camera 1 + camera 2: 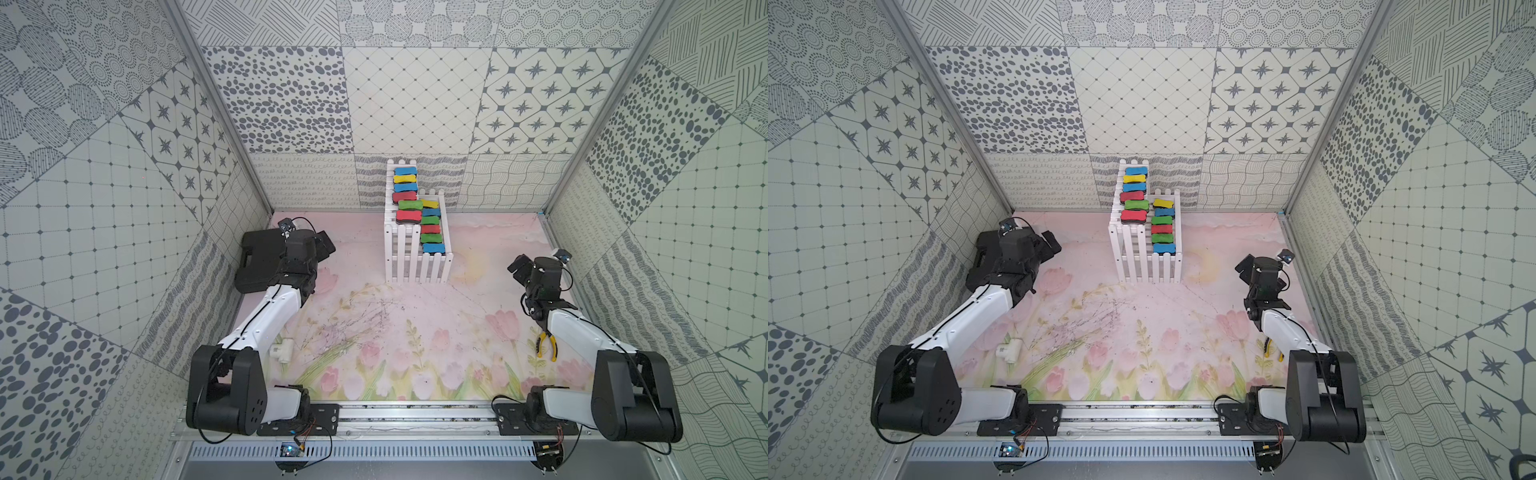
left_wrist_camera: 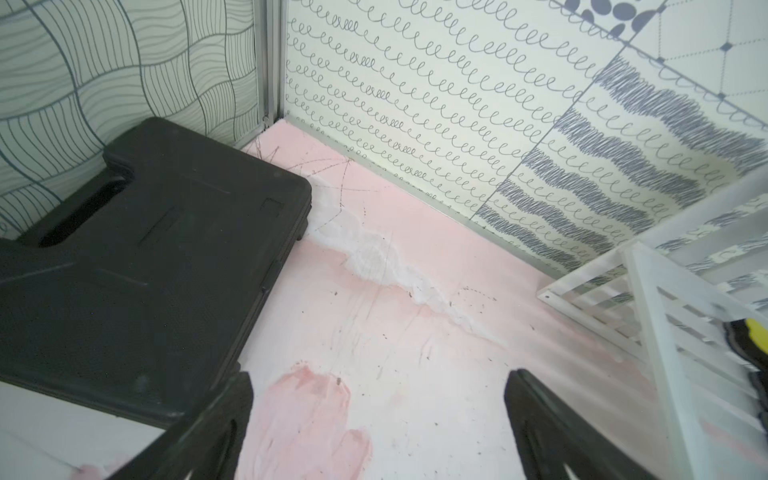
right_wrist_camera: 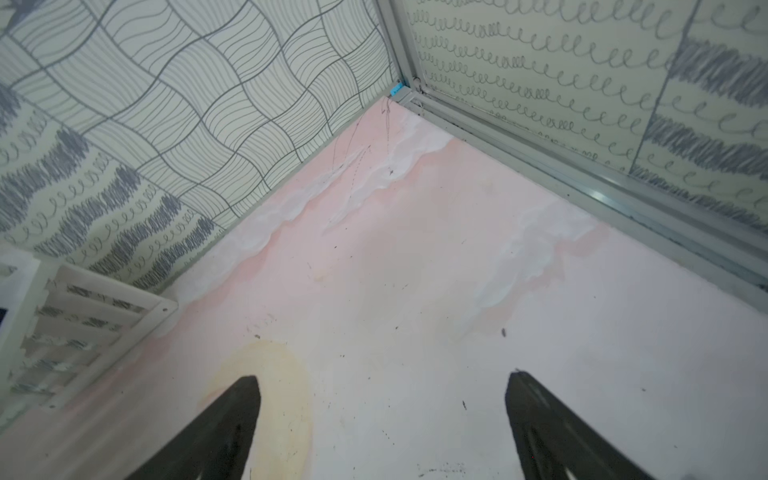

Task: Remove the whiteboard erasers from the shelf
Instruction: Adjust the shelf at the center of the board.

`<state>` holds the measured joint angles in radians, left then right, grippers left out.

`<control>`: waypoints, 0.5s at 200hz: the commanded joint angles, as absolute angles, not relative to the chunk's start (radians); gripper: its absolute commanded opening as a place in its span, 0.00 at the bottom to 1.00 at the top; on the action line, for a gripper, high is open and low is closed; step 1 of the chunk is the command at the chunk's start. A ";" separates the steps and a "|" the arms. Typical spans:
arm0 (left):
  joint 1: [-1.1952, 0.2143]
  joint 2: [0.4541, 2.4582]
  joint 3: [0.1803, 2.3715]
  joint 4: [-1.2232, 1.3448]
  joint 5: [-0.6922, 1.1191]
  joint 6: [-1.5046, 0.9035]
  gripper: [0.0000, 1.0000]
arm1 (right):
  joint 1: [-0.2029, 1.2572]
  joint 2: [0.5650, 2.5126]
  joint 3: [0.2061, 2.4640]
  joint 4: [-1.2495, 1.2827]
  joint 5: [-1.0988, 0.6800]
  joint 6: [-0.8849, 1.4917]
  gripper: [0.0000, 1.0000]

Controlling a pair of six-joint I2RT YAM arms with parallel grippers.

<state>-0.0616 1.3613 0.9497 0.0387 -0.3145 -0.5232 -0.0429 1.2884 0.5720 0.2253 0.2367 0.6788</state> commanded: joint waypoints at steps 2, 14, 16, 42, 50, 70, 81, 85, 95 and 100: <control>-0.055 1.334 0.994 -0.236 -0.100 -0.793 0.99 | -0.043 1.295 0.609 0.178 -0.016 0.756 0.97; -0.054 1.303 0.980 -0.222 -0.018 -0.821 1.00 | -0.036 1.331 0.699 0.055 -0.126 0.706 0.97; -0.054 1.298 0.976 -0.221 -0.008 -0.826 0.99 | -0.033 1.339 0.713 0.040 -0.144 0.701 0.97; -0.058 1.213 0.928 -0.198 0.101 -0.897 1.00 | -0.028 1.363 0.694 0.131 -0.296 0.790 0.97; -0.068 1.186 0.914 -0.187 0.129 -0.911 0.99 | -0.028 1.374 0.669 0.205 -0.332 0.849 0.94; -0.134 1.112 0.882 -0.169 0.113 -0.883 0.99 | 0.006 1.440 0.667 0.317 -0.370 0.943 0.88; -0.193 1.078 0.881 -0.188 0.068 -0.849 0.99 | 0.041 1.490 0.687 0.359 -0.381 0.971 0.84; -0.212 1.066 0.881 -0.197 0.054 -0.838 1.00 | 0.055 1.507 0.692 0.381 -0.384 0.978 0.81; -0.250 1.042 0.882 -0.222 0.023 -0.825 0.99 | 0.091 1.536 0.705 0.412 -0.369 0.996 0.80; -0.262 1.029 0.881 -0.233 0.016 -0.822 1.00 | 0.110 1.549 0.713 0.417 -0.350 1.005 0.79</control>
